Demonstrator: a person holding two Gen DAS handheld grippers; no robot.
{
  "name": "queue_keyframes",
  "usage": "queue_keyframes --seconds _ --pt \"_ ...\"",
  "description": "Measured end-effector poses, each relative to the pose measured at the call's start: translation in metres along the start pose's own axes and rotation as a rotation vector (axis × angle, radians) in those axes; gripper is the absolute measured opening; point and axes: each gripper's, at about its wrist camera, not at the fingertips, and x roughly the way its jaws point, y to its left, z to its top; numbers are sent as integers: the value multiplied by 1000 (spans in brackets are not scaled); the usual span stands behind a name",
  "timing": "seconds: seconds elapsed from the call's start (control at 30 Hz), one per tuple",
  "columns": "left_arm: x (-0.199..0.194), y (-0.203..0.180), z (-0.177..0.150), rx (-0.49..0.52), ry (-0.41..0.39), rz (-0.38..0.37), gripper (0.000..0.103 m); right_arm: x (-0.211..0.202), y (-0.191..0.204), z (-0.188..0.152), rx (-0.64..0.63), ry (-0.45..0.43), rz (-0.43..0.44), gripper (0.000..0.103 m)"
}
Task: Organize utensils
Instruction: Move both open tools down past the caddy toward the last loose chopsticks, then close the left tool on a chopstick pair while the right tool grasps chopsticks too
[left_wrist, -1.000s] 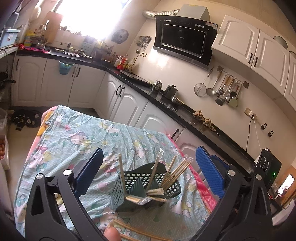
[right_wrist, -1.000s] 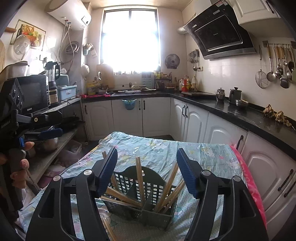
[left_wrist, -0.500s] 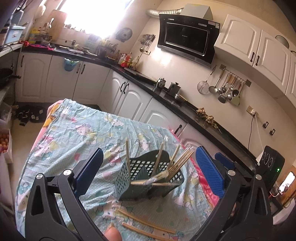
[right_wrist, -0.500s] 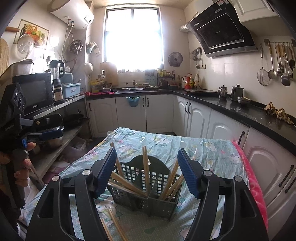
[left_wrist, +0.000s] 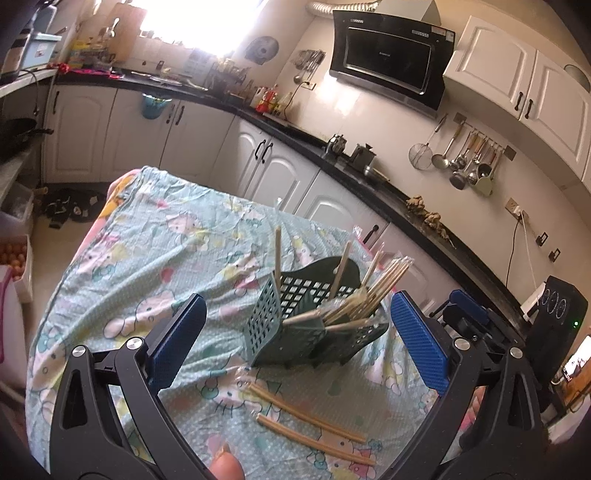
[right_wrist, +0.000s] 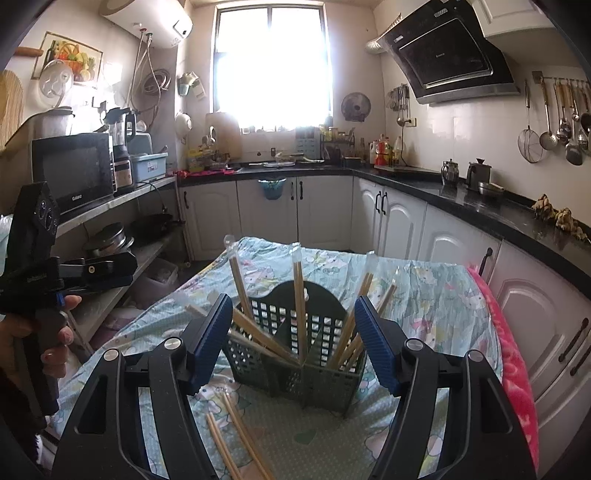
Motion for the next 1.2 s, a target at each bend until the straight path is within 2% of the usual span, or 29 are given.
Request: queue_keyframes --seconds 0.5,0.87,1.0,1.07,1.2 --pt "11 7 -36 16 93 42 92 8 2 -26 -3 85 27 66" --pt "26 14 -65 4 199 58 91 28 6 -48 -25 195 58 62" --pt "35 17 -80 -6 254 47 79 39 5 -58 -29 247 85 55" --pt "40 18 -87 -9 289 44 64 45 4 -61 -32 273 99 50" --pt "53 24 -100 -43 358 22 49 59 7 -68 -50 323 131 41"
